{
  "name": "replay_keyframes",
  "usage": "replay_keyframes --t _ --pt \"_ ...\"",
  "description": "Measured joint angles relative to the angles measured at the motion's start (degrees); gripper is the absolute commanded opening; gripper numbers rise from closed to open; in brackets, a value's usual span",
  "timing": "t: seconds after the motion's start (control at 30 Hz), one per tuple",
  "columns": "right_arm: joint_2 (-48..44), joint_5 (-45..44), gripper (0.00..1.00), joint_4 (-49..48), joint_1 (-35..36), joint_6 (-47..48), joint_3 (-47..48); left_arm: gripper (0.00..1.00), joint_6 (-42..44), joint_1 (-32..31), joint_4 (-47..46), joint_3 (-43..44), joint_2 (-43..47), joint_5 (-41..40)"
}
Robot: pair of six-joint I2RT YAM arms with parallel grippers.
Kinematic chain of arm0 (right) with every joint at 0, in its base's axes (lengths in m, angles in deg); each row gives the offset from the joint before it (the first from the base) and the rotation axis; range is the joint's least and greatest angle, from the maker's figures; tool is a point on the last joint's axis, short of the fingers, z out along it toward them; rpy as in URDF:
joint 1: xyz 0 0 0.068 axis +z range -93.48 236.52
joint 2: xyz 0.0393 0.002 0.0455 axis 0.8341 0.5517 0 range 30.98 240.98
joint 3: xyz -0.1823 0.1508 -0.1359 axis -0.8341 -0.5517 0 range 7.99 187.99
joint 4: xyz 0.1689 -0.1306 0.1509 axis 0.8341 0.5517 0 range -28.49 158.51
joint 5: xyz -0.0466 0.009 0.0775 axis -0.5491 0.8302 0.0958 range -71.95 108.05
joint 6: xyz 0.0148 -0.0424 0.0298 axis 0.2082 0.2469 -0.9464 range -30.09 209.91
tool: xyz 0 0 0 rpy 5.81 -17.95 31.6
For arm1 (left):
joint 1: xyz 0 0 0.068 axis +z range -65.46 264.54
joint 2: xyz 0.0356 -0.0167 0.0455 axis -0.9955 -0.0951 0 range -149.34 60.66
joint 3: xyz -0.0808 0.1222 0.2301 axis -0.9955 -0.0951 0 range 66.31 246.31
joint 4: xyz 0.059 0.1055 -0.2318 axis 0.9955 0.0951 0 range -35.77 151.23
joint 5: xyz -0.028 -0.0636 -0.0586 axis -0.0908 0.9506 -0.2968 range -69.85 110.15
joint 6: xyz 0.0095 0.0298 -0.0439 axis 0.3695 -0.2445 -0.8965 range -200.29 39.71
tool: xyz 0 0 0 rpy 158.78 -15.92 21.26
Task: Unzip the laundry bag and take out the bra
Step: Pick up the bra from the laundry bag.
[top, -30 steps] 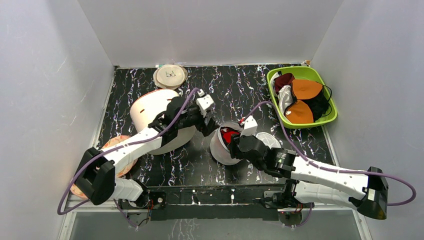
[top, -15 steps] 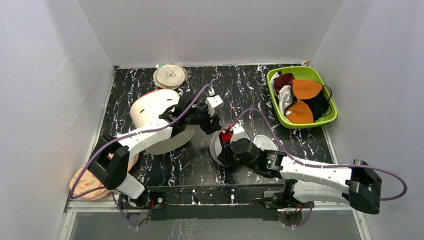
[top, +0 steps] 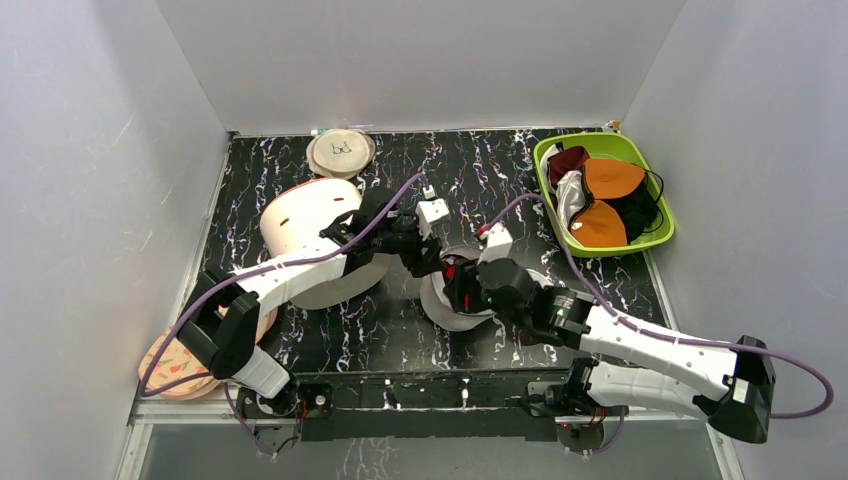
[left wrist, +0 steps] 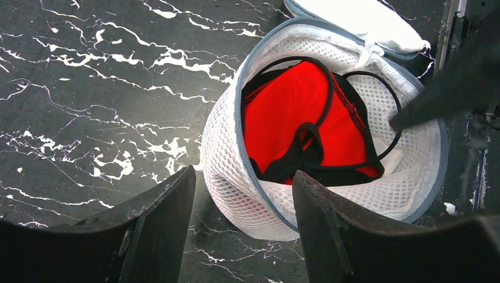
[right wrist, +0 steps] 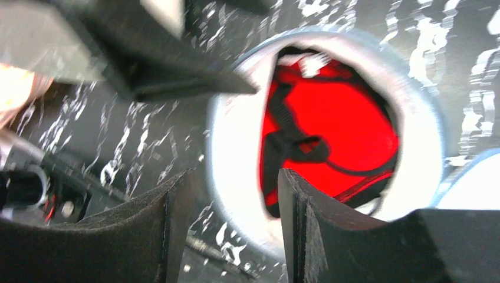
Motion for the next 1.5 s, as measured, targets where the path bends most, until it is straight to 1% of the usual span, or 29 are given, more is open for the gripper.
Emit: replay_keyframes --t 0.13,0.27,0.33,0.47,0.6,0.8,1.07,1.3,1.5 --pt "-0.61 -0.28 0.52 3.39 -8.07 1.22 2.03 0.57 0.39 -0.31 0.24 0.0 0.0 -0.04" --pt "0.24 3.21 0.45 6.19 -16.44 2.36 2.05 0.57 0.7 -0.5 0.59 0.0 0.0 -0.04" --pt "1.73 4.74 0.45 7.28 -18.86 2.36 2.23 0.57 0.83 -0.7 0.61 0.0 0.0 -0.09" --pt "3.8 7.63 0.44 8.35 -21.31 2.29 2.21 0.57 1.05 -0.98 0.61 0.0 0.04 -0.09" --pt "3.93 11.43 0.39 7.5 -23.91 2.21 2.14 0.57 1.27 -1.14 0.66 -0.02 0.2 -0.09" --pt "4.63 13.92 0.39 5.73 -25.4 1.6 0.98 0.56 1.42 -1.25 0.66 -0.02 0.52 -0.11" --pt "4.9 14.4 0.44 5.31 -26.03 0.68 -1.46 0.55 1.51 -1.53 0.68 -0.02 1.11 -0.13" --pt "5.09 15.52 0.44 2.82 -26.47 0.55 -1.88 0.54 1.75 -1.55 0.68 -0.02 1.11 -0.13" --pt "7.06 17.4 0.42 -0.31 -26.45 -0.35 -1.9 0.53 1.9 -1.79 0.72 -0.02 1.11 -0.15"
